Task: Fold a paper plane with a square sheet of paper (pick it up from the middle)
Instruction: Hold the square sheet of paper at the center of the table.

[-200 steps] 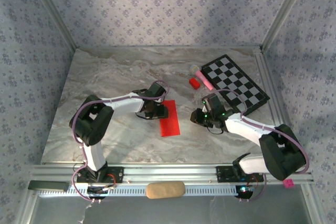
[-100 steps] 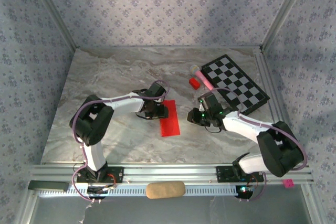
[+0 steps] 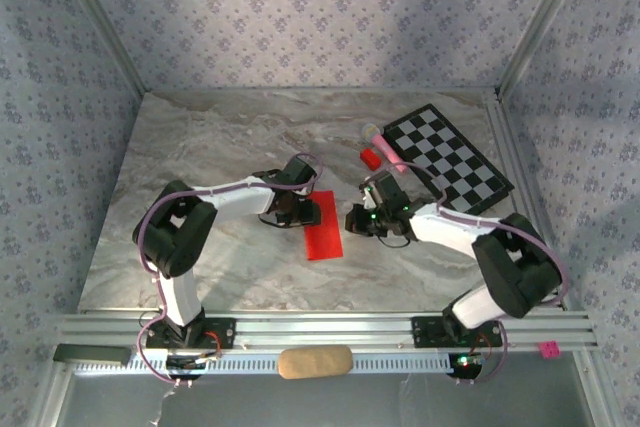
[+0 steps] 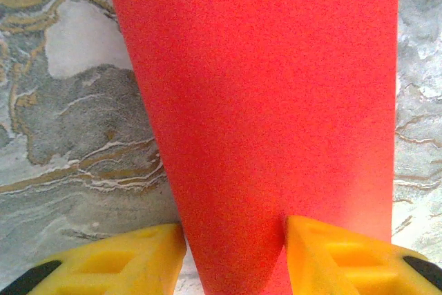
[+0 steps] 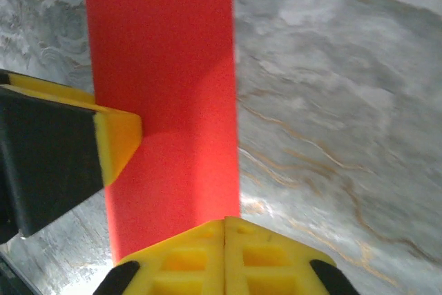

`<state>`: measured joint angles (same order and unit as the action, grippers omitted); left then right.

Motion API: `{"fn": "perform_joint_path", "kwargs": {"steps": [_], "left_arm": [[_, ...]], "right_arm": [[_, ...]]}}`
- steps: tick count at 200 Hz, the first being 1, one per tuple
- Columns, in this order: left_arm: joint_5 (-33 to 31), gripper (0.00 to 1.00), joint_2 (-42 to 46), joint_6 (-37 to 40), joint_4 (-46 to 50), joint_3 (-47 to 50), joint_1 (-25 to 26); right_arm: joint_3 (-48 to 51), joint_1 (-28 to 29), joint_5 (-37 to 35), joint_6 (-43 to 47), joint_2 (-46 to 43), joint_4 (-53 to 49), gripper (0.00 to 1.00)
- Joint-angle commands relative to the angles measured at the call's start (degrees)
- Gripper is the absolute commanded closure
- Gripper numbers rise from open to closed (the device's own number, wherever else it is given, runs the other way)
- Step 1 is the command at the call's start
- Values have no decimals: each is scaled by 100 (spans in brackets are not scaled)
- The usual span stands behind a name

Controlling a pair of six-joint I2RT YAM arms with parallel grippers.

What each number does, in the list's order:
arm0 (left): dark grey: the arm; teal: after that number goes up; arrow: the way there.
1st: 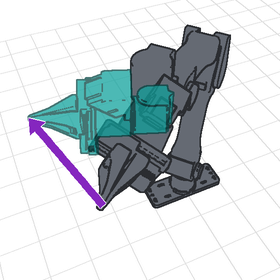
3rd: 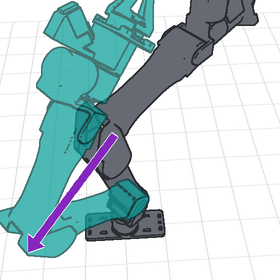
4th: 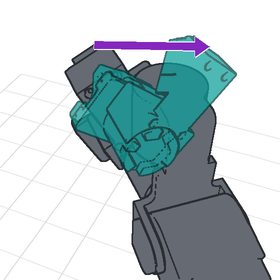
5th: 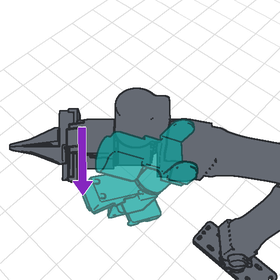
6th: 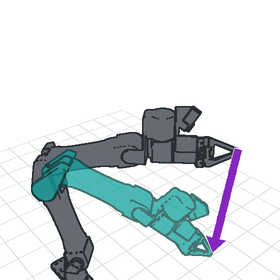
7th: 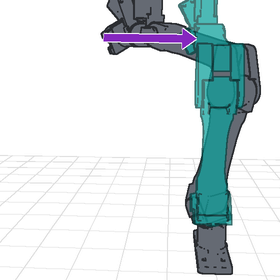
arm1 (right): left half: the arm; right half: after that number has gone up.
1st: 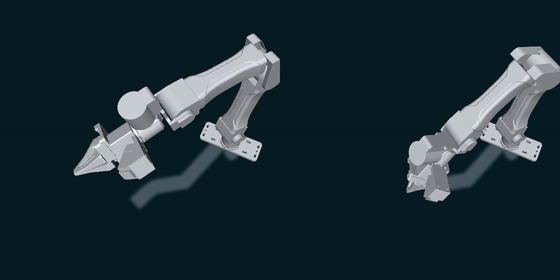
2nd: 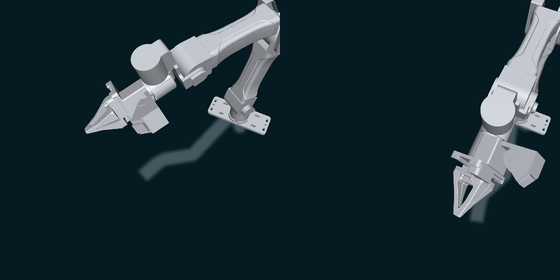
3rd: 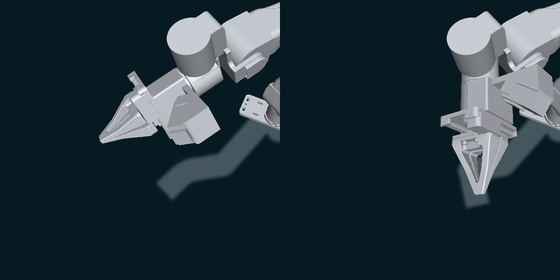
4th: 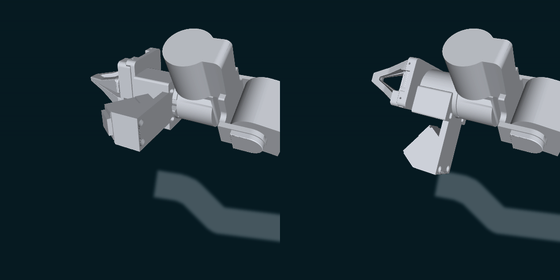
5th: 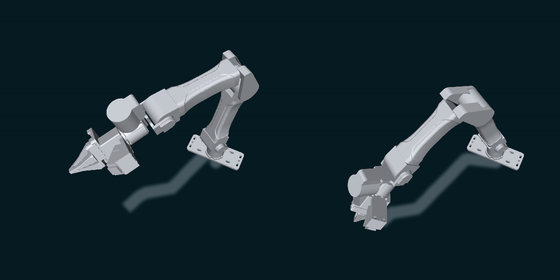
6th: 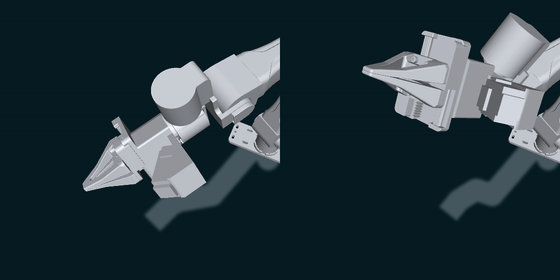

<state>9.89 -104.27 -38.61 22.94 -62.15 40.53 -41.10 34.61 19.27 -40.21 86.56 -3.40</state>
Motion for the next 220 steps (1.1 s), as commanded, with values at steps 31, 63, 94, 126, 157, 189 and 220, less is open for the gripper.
{"fn": "perform_joint_path", "kwargs": {"steps": [31, 63, 94, 126, 157, 189, 220], "left_arm": [[-254, 54, -435, 97, -154, 214, -53], [-244, 54, -463, 106, -158, 214, -54], [-218, 54, -480, 107, -171, 216, -54], [-202, 54, -479, 91, -186, 204, -52], [-198, 54, -463, 103, -194, 218, -50], [-153, 53, -322, 55, -235, 218, -54], [-73, 50, 227, -76, -228, 192, -62]], "right_arm": [[-489, 91, 448, -14, 797, 476, 100], [-804, 124, 586, -7, 1192, 498, 100], [-1035, 156, 604, 42, 1493, 387, 100], [-1091, 172, 503, 108, 1742, 178, 100], [-822, 194, 196, 210, 1852, -78, 100], [-609, 178, -55, 314, 1803, -187, 100], [-745, 169, -42, 373, 1811, -343, 100]]}}
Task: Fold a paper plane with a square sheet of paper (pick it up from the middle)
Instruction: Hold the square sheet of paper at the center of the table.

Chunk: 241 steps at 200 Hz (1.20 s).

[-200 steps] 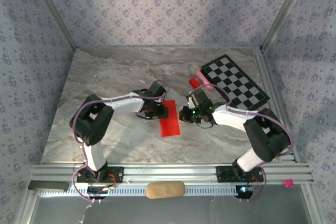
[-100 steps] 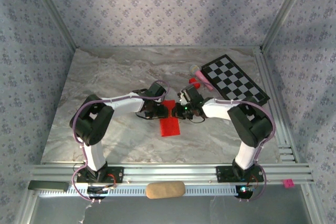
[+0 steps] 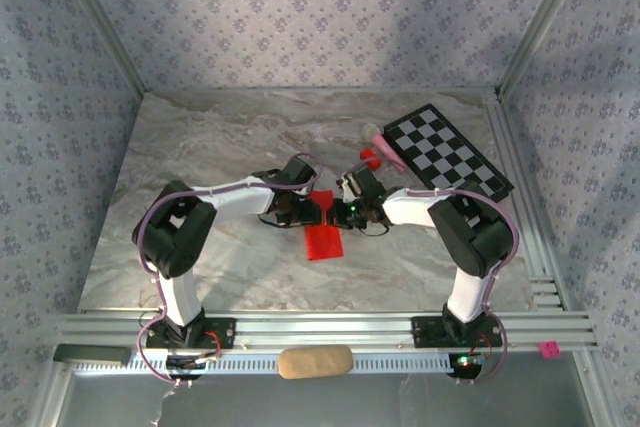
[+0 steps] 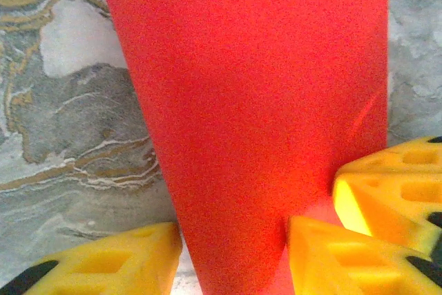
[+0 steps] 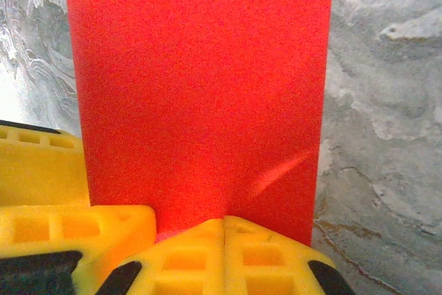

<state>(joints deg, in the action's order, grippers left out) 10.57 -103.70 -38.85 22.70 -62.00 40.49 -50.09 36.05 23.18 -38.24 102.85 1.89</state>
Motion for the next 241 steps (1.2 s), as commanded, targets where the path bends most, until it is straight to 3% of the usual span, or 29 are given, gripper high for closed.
{"fn": "perform_joint_path", "kwargs": {"steps": [1, 50, 71, 89, 108, 153, 241], "left_arm": [[-138, 50, 203, -56, -209, 174, -58], [144, 48, 1452, -445, -664, 637, -283], [716, 64, 1663, -662, -1282, 1014, -426], [1305, 85, 1708, -861, -1941, 1267, -505], [1544, 100, 1649, -923, -2214, 1326, -514], [1953, 100, 1250, -1051, -2583, 1384, -505], [1833, 100, 780, -850, -2509, 1540, -503]], "right_arm": [[151, 20, -435, 176, 187, -878, 100], [71, -37, -349, 353, 244, -932, 100], [51, -33, -349, 325, 280, -927, 100], [60, -28, -365, 304, 280, -930, 100], [75, -28, -383, 298, 267, -936, 100], [69, -22, -384, 289, 271, -938, 100], [69, 0, -404, 281, 263, -962, 100]]}}
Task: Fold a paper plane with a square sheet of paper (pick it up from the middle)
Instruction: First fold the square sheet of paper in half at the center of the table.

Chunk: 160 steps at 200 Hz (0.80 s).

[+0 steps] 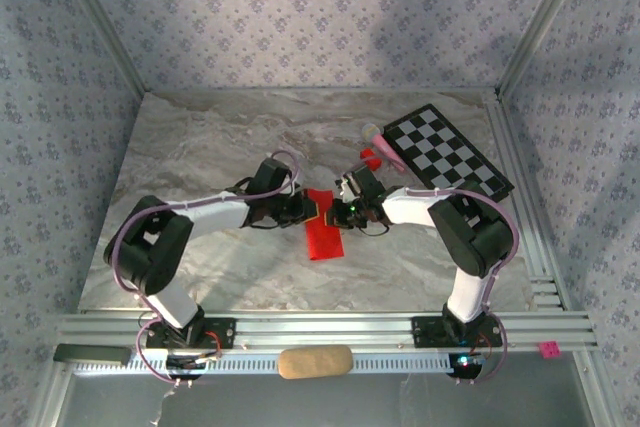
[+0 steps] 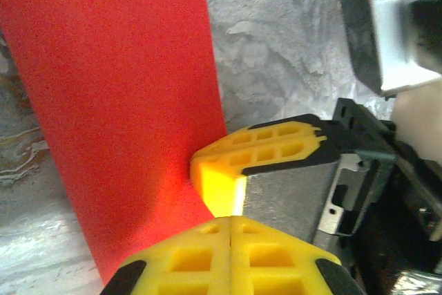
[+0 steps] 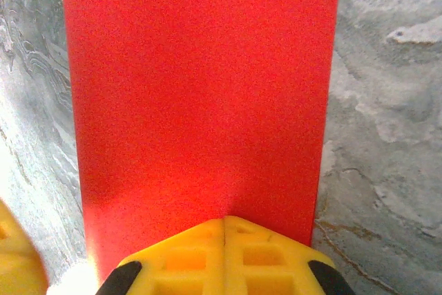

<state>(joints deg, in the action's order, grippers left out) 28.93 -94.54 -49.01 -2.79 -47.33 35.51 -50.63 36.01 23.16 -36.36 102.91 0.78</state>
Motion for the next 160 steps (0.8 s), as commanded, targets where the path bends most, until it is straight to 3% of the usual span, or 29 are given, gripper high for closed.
{"fn": "perform_joint_path", "kwargs": {"steps": [1, 101, 127, 160], "left_arm": [[-7, 100, -140, 165, 45, 74, -6], [-734, 100, -539, 909, 881, 189, -25], [-517, 100, -318, 788, 771, 131, -26], [-223, 100, 167, 67, 441, 138, -8]], "right_arm": [[119, 8, -401, 89, 260, -851, 100], [264, 72, -460, 78, 256, -754, 100], [283, 74, -488, -60, 223, -739, 100], [303, 80, -550, -62, 155, -789, 100]]}}
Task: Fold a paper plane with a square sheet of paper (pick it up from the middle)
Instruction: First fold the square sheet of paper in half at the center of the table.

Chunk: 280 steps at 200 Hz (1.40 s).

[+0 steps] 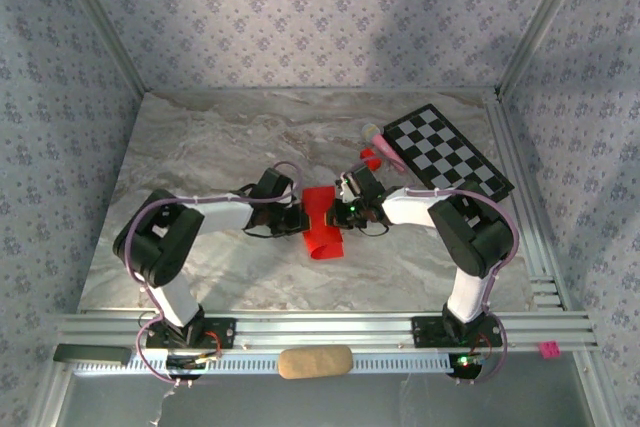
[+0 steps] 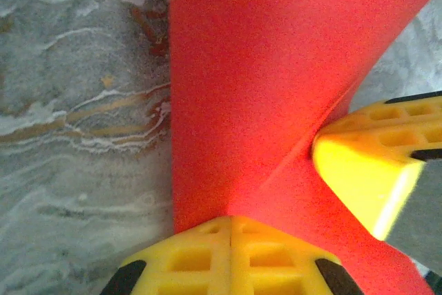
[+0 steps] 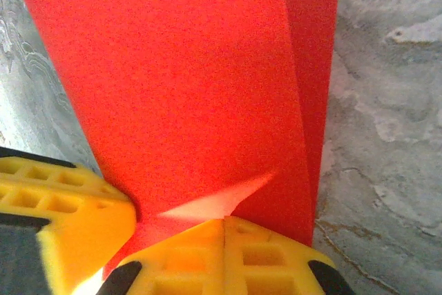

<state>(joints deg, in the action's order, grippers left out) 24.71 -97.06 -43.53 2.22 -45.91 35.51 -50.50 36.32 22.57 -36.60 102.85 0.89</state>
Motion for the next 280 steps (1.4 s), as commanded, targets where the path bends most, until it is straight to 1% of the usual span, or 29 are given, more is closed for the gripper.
{"fn": "perform_joint_path", "kwargs": {"steps": [1, 20, 34, 60, 89, 141, 153, 177, 227, 248, 280], "left_arm": [[208, 100, 430, -503, -79, 0, -4], [408, 100, 520, -946, -344, 71, 39], [489, 100, 471, -1024, -370, 53, 116], [517, 100, 283, -1049, -278, 74, 185], [561, 100, 68, -1070, -458, 252, 222], [259, 100, -169, -718, -239, 651, 237], [127, 100, -164, -609, -126, 700, 242], [163, 100, 48, -516, -10, 676, 238], [518, 100, 705, -973, -559, 621, 331], [706, 100, 719, -1187, -995, 693, 389], [651, 100, 518, -1196, -1003, 811, 466]], "right_arm": [[293, 46, -495, -39, 163, -800, 100], [286, 41, -497, -20, 158, -807, 100], [284, 51, -491, -25, 161, -807, 100], [295, 51, -507, -19, 157, -802, 100], [312, 49, -532, -5, 157, -819, 100], [372, 49, -565, -23, 113, -813, 100], [374, 42, -577, -16, 113, -801, 100], [389, 42, -598, -25, 95, -808, 100], [384, 24, -613, -21, 56, -842, 100], [393, 16, -617, -22, 51, -842, 100], [400, 11, -609, -21, 60, -831, 100]]}}
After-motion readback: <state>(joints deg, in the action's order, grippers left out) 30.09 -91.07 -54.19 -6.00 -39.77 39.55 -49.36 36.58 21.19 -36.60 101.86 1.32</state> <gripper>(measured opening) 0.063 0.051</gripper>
